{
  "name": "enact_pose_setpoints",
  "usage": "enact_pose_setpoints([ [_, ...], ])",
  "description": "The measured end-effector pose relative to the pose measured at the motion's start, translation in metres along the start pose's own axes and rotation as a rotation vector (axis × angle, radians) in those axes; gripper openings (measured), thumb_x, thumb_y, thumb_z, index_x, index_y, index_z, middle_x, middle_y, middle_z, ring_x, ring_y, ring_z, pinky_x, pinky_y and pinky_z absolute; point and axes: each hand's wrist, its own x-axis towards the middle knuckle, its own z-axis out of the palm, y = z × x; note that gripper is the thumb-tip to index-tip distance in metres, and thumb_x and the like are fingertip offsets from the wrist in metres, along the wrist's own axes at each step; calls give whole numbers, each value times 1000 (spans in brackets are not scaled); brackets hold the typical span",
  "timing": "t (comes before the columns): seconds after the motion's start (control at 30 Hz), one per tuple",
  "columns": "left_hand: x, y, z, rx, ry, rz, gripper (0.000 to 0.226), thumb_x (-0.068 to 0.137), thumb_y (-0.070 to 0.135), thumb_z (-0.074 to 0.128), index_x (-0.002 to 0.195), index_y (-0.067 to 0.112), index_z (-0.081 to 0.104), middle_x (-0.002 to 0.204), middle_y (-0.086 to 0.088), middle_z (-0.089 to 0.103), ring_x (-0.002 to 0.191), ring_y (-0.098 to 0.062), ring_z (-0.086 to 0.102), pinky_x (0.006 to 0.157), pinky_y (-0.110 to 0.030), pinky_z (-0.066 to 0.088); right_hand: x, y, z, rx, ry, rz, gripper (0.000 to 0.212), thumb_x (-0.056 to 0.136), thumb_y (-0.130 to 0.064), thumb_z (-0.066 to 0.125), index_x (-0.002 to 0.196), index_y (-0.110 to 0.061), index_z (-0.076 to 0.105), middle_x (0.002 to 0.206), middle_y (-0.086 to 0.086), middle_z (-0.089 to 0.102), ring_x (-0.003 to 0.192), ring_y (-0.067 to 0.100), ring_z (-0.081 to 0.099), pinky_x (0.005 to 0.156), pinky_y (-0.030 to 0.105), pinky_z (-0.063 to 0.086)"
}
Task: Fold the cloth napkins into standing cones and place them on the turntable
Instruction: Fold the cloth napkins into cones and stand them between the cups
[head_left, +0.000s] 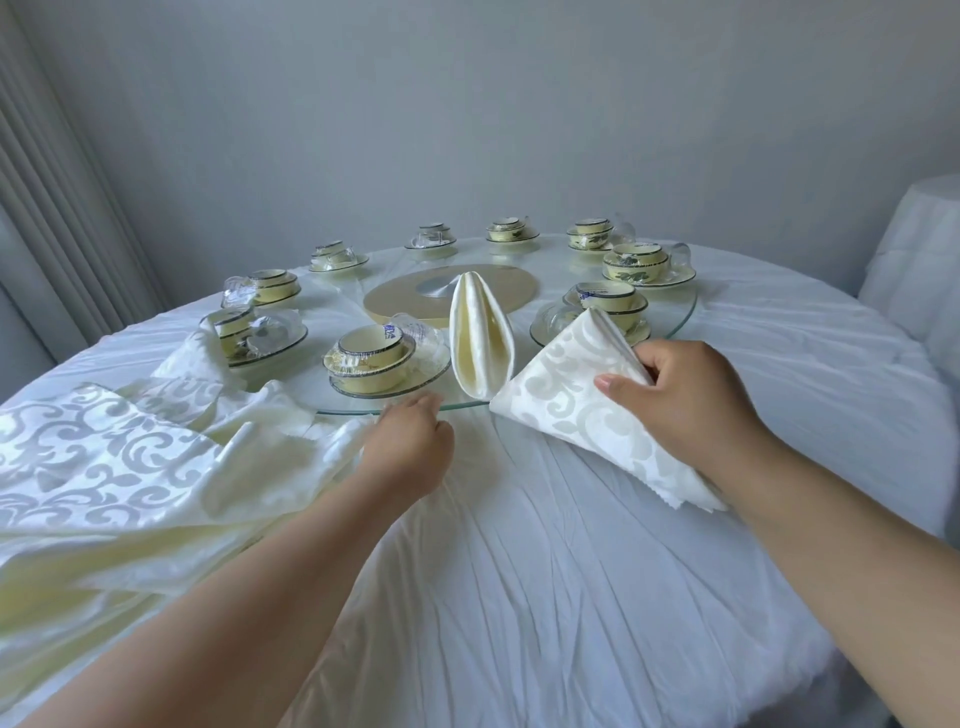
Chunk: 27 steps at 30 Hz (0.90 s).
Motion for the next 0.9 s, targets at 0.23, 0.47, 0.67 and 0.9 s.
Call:
enact_pose_setpoints([
  [0.23, 6, -11, 6, 404, -137, 61, 62, 94, 19, 28, 153, 13, 11, 161, 1, 10, 148, -11, 5, 120, -35, -4, 0, -5, 7, 45, 17, 0, 45, 82, -28, 71, 63, 1, 43, 54, 1, 31, 53, 18, 27, 52, 32, 22],
  [0.47, 0, -19, 2, 475, -124, 5, 61, 95, 21, 26, 153, 15, 8, 161, 3, 6, 148, -9, 2, 120, -39, -7, -2, -11, 6, 87, 26, 14, 43, 82, -28, 71, 58, -13, 39, 53, -1, 30, 55, 18, 28, 52, 31, 22],
  [0.67, -1, -37, -9, 424, -114, -50, 60, 96, 22, 28, 153, 17, 11, 161, 6, 5, 147, -7, 1, 120, -40, -5, -2, -12, 8, 91, 44, 27, 45, 81, -31, 71, 63, 1, 43, 56, 2, 34, 56, 18, 31, 53, 31, 24],
  [0.9, 2, -57, -27, 342, -153, -164, 61, 94, 19, 29, 153, 22, 13, 161, 8, 3, 147, -8, 7, 119, -39, -1, -2, -23, 7, 97, 71, 28, 46, 81, -30, 70, 56, -14, 35, 52, -4, 28, 53, 16, 26, 51, 31, 21],
])
